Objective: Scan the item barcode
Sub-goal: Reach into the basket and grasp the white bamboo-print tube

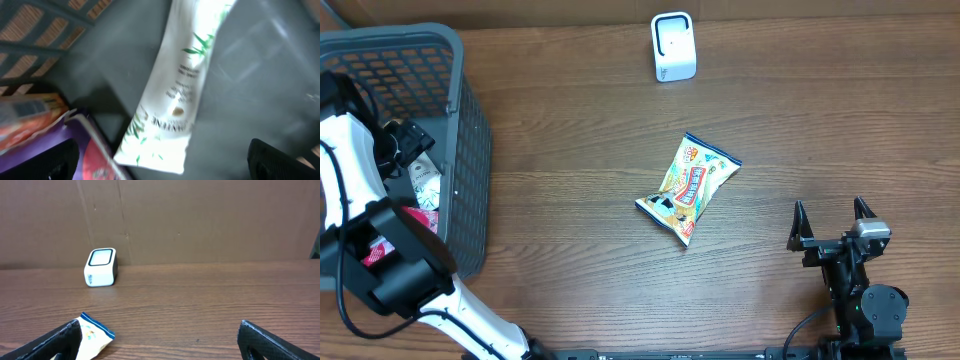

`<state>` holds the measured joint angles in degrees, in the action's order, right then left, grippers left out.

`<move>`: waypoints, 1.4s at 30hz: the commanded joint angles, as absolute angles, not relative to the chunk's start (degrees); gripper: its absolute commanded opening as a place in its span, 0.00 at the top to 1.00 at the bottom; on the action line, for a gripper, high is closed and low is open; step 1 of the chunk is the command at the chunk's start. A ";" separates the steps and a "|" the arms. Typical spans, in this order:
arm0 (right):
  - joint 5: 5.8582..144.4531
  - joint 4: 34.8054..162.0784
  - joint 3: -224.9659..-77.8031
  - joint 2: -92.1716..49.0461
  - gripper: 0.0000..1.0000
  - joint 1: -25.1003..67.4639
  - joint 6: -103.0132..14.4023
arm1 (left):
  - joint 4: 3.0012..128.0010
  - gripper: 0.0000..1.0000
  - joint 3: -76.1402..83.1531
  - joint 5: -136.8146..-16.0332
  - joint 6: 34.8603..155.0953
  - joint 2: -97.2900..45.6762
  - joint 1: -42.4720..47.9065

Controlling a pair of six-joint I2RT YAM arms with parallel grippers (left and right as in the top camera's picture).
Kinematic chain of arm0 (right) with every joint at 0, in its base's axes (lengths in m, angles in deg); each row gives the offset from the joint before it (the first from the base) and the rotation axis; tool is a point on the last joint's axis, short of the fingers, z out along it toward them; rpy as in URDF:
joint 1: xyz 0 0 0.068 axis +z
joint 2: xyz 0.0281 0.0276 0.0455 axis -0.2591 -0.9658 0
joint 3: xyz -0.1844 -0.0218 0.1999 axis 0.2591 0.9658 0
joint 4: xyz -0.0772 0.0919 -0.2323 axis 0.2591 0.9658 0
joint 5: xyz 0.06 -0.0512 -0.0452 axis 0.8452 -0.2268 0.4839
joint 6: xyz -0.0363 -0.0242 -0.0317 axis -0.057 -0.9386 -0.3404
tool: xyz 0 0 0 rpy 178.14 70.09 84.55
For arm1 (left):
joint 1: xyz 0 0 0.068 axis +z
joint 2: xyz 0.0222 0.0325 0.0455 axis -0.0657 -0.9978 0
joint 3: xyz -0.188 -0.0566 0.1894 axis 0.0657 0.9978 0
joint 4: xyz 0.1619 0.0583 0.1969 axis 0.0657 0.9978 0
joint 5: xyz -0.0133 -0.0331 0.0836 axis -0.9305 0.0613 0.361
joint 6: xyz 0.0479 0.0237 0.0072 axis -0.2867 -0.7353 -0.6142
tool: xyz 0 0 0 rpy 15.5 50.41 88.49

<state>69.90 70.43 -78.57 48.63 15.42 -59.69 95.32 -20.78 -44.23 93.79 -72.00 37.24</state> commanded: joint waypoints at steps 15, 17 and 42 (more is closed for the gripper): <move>70.16 70.24 -77.98 49.05 0.00 15.34 -59.47 | 86.65 0.50 -20.25 -43.84 90.22 -85.68 33.57; 70.16 70.24 -77.98 49.05 0.00 15.34 -59.47 | 87.43 0.71 -20.25 -43.97 90.20 -86.82 33.44; 70.16 70.26 -77.98 49.05 0.00 15.34 -59.47 | 113.95 0.96 -53.82 -56.01 95.73 -62.03 33.17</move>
